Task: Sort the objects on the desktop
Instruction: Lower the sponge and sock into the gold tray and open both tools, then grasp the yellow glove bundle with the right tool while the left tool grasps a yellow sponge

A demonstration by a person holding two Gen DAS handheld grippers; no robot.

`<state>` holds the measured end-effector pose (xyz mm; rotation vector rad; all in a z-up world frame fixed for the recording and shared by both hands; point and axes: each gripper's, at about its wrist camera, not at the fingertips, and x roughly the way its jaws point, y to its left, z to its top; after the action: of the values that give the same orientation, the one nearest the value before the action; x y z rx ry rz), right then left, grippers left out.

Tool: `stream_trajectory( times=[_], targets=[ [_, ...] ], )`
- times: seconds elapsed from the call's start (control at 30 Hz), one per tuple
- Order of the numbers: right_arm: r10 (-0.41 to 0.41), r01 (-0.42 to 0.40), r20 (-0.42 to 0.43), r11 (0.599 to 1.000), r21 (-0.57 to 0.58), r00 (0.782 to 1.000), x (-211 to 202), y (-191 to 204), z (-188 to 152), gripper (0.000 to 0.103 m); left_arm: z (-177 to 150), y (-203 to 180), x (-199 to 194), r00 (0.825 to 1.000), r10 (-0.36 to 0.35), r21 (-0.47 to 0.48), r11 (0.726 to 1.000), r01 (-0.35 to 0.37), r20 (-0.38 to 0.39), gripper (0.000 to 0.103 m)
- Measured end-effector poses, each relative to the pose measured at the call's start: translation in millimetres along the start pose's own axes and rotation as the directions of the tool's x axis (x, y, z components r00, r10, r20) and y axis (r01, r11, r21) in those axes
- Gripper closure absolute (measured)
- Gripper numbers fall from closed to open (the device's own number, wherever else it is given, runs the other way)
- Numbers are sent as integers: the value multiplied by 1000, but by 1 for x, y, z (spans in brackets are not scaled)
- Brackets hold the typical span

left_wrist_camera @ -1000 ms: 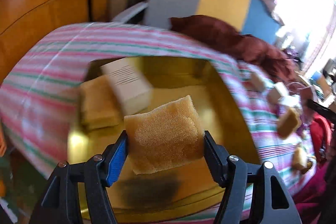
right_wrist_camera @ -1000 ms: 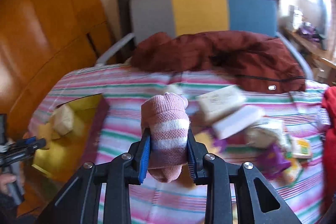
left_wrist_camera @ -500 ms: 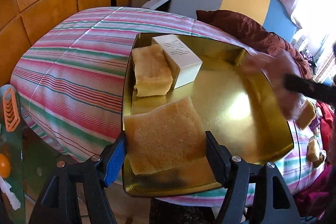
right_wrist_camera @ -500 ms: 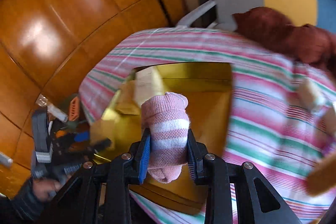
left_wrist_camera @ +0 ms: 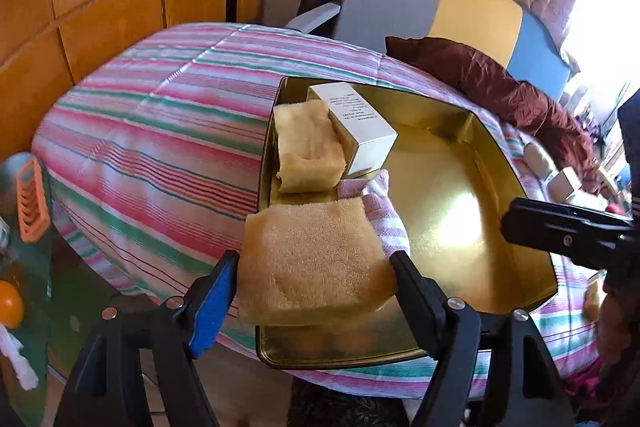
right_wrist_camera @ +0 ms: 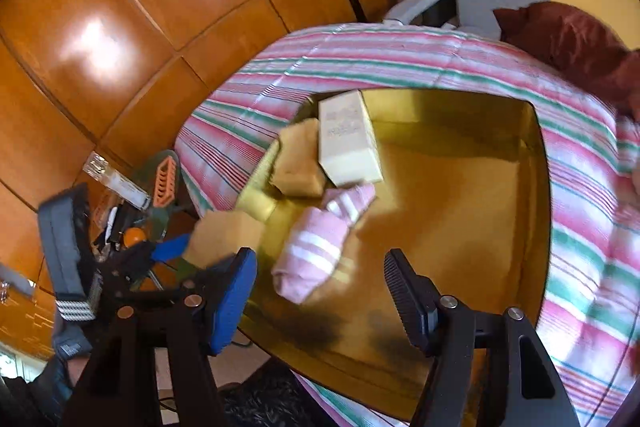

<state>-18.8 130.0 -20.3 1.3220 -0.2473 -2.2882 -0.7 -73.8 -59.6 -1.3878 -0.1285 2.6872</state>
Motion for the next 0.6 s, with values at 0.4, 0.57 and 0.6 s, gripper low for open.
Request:
stream_trajectory(
  times=[0.4, 0.57, 0.6],
  targets=[
    [-95, 94, 45, 995, 36, 994, -31, -23, -27, 27, 9, 0, -13, 999, 30, -11, 999, -30, 35, 21],
    [-135, 133, 56, 990, 50, 989, -46, -36, -38, 25, 18, -14, -24, 997, -12, 11, 1000, 11, 80, 21],
    [-144, 140, 56, 988, 58, 988, -49, -40, -40, 24, 20, -17, -25, 996, -31, 15, 999, 30, 86, 21]
  ],
)
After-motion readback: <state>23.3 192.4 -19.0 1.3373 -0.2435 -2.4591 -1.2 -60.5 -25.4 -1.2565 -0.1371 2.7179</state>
